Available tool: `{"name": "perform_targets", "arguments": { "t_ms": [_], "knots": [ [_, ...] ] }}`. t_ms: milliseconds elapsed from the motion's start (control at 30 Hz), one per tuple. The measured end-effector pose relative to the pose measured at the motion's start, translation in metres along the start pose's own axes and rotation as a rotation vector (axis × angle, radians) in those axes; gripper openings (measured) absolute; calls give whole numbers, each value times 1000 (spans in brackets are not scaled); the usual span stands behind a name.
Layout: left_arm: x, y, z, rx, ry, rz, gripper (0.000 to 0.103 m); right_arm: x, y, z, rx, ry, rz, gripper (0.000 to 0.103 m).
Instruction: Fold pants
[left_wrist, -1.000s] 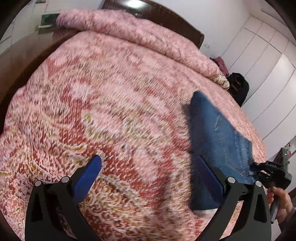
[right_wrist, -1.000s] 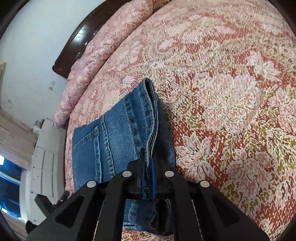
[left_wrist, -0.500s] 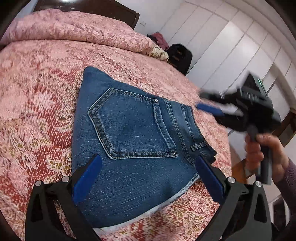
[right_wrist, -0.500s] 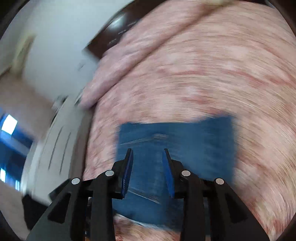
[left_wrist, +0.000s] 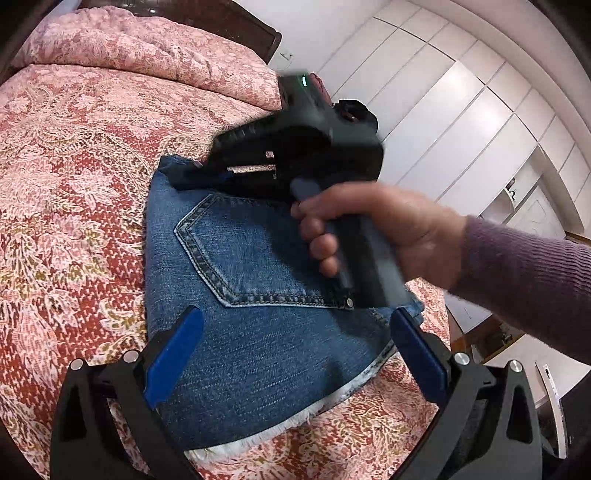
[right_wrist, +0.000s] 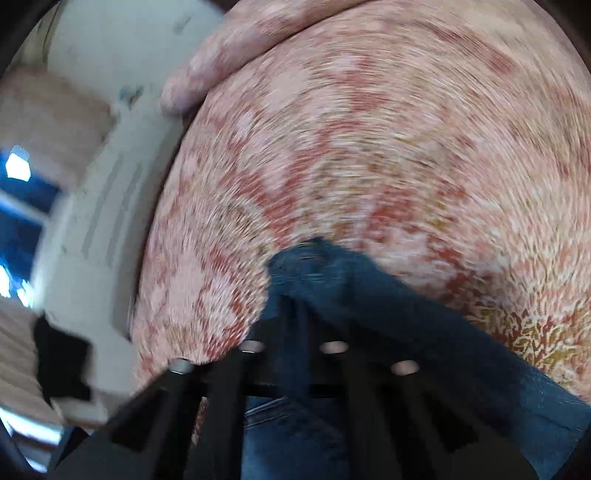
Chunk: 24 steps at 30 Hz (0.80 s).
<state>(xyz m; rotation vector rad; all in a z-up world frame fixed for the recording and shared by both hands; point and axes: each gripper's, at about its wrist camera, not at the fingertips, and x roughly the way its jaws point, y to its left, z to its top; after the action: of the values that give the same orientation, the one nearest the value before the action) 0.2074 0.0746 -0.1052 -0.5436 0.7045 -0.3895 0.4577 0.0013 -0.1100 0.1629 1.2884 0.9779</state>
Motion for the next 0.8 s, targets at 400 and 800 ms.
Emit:
{"name": "perform_targets", "arguments": {
  "t_ms": [400, 800],
  "knots": [
    [-1, -20, -16, 54, 9, 45, 101, -111, 2, -71, 55, -237, -44, 1],
    [-8, -38, -26, 156, 26, 113, 101, -158, -132, -158, 566, -520, 23, 0]
  ]
}}
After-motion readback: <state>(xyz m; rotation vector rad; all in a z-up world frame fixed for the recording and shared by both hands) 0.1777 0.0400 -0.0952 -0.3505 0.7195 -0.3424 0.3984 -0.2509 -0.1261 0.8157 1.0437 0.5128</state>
